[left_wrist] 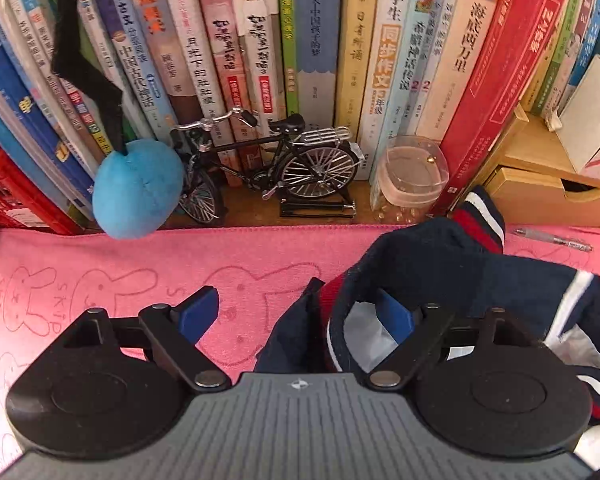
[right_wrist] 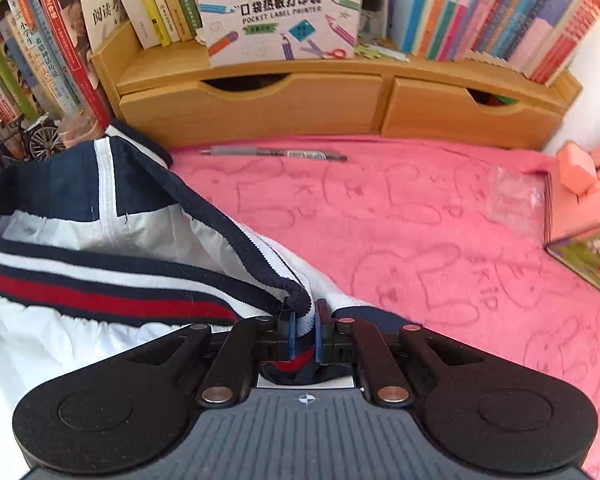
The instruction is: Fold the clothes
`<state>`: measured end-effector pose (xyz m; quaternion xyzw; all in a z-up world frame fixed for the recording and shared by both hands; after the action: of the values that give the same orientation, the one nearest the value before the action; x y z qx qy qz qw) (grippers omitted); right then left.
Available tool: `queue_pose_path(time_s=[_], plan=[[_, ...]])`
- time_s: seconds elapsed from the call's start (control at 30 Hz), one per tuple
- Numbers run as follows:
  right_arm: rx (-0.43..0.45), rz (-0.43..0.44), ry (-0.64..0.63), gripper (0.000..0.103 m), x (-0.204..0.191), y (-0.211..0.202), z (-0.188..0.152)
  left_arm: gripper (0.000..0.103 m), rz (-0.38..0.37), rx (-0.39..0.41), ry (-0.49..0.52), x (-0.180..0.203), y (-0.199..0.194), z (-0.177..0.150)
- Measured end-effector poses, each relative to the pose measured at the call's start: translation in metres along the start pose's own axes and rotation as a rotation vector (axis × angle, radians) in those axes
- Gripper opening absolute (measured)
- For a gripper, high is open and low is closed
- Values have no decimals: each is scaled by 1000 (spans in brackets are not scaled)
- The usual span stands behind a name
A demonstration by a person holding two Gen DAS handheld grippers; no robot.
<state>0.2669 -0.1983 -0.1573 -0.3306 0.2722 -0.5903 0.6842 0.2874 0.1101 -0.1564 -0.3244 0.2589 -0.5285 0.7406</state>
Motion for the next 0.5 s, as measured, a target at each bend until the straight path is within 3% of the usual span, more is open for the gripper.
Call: queue_pose_path(time_s=[0.07,0.13,0.17,0.3,0.4,0.5], plan=[[-15,-5,-1,10,3,-5,-13,77,24,-22,105,10,7,-10],[-29,-8,-13,11,6,-7,-25,50,25,-26,178,14,9,-25],[-30,-15,-12,12,7,-3,-29,47,22,-23,197,15,9,-33],[14,-67,47,10,14,2,-23,30,81,0,157,7,0,-35],[185,-93,135,9,29,-29,24,28,125,78,131,-6,-24,-12],[382,-79,147,9,39,-76,81,28,115,221,121,-14,-74,27]])
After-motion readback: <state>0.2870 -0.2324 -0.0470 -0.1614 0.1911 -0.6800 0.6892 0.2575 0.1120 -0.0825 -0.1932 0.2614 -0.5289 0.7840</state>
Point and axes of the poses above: each gripper's, at about its wrist camera, not at the fingertips, and y roughly the way its jaws point, x to its right, z to its top, the point moved 3 cm from there along y, roughly the way its jaws point, and after that the axes turned 15 degrees about x, right-handed, at the moved point
